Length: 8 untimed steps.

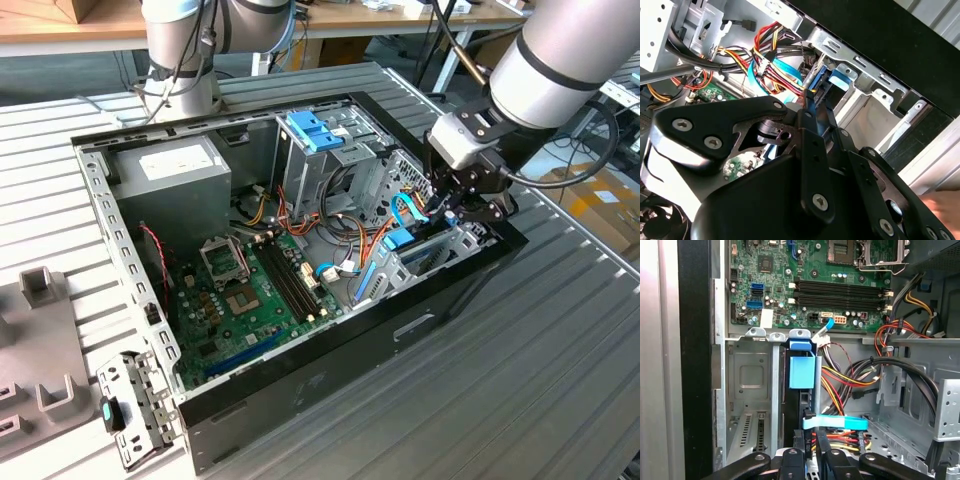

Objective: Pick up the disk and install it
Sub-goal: 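Insert the second disk wire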

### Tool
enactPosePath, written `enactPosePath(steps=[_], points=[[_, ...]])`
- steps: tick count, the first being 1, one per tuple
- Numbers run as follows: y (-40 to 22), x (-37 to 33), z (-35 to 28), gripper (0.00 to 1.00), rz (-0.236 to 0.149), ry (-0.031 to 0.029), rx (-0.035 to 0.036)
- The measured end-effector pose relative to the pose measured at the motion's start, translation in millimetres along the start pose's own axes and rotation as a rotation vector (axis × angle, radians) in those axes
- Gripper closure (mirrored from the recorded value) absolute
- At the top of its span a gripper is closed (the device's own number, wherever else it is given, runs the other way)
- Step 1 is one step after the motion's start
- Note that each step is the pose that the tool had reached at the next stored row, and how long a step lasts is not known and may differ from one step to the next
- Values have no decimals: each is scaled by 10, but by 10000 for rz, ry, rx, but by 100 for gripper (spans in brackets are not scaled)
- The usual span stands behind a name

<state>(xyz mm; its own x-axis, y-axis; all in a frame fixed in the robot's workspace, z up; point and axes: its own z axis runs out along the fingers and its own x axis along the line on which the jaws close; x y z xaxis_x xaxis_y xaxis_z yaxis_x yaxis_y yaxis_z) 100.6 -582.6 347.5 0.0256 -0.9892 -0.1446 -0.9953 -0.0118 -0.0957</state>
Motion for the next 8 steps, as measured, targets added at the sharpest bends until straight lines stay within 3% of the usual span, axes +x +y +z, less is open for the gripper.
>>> enactPosePath(steps=[2,8], points=[[-35,0,2,76,1,3,-1],[-39,0,2,76,1,3,-1]])
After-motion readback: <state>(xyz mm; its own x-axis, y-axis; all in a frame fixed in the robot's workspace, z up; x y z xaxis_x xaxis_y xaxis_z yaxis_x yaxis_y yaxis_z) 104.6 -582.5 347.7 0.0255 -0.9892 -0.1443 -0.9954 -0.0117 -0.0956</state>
